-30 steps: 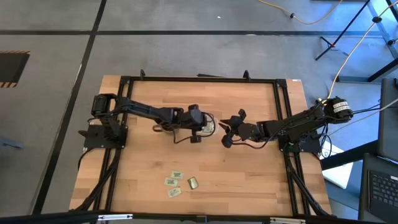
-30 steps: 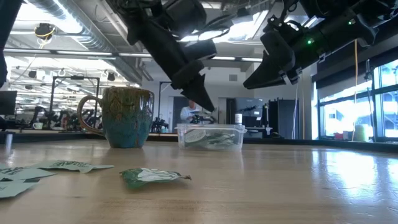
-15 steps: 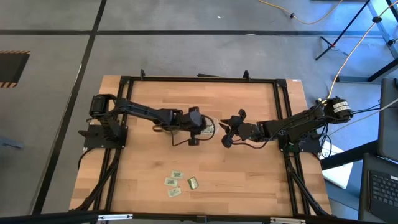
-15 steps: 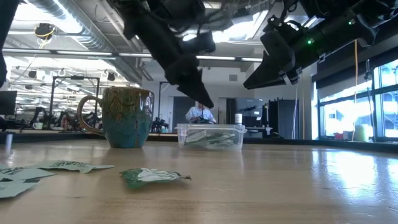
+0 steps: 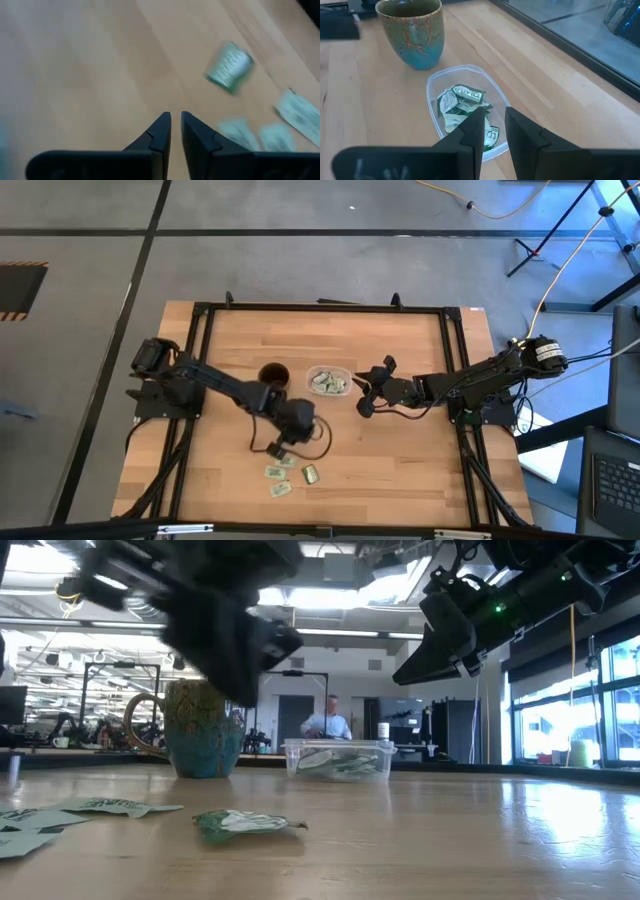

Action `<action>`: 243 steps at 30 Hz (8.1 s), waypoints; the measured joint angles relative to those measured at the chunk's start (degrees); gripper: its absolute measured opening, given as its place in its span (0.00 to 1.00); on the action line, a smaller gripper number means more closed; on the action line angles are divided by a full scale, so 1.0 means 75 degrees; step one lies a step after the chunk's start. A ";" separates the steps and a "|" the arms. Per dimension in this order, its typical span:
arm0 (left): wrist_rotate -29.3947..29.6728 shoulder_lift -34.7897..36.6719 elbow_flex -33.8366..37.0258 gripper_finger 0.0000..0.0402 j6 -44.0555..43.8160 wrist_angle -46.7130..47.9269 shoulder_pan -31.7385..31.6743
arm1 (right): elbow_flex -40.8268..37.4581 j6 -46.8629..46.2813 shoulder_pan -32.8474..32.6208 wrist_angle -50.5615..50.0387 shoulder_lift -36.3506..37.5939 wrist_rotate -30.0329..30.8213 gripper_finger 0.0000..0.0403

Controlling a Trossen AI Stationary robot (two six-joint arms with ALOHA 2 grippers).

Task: Pick and place items into bin
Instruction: Put the light green stevia pack into the transparent bin, then put the green truvia pack into the transparent bin

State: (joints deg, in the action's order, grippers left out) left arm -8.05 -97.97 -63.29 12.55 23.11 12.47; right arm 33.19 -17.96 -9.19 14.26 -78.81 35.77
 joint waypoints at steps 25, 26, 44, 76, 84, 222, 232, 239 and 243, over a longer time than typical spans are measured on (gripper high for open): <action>0.0146 -0.1134 0.0003 0.17 -0.1672 0.0112 0.1334 | 0.0000 -0.0201 0.0000 0.0017 0.0000 -0.0002 0.20; 0.0099 -0.1193 0.0003 0.17 -0.1716 0.0120 0.1334 | 0.0000 -0.0198 0.0001 0.0016 0.0000 0.0000 0.20; 0.0006 -0.1633 -0.0035 0.04 -0.1777 0.0190 0.1317 | 0.0000 -0.0178 0.0003 0.0009 0.0000 -0.0003 0.20; 0.0545 -0.0388 -0.0673 0.01 -0.1432 0.1369 0.0781 | 0.0000 -0.0175 0.0000 -0.0064 0.0000 -0.0003 0.20; 0.0314 -0.0515 -0.0610 0.14 -0.1561 0.1412 0.1190 | 0.0000 -0.0162 0.0002 -0.0064 0.0000 -0.0003 0.20; 0.6134 0.5379 0.4520 0.16 -0.2249 -0.4974 0.2191 | 0.4497 0.2463 -0.2693 0.0193 -0.5729 -0.3521 0.20; 0.6134 0.5379 0.4523 0.15 -0.2252 -0.4927 0.2188 | 0.4534 0.2220 -0.2625 0.0189 -0.6073 -0.3487 0.20; 0.6140 0.5379 0.4523 0.15 -0.2255 -0.4927 0.2182 | 0.4552 0.1940 -0.2559 -0.0134 -0.6169 -0.3552 0.15; 0.6143 0.5379 0.4523 0.15 -0.2255 -0.4927 0.2182 | 0.4546 0.2020 -0.2559 -0.0131 -0.6175 -0.3532 0.05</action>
State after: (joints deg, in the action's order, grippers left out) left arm 38.02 -57.63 -29.36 -4.36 -13.85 28.84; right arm 67.29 -2.81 -28.38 13.28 -125.12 9.28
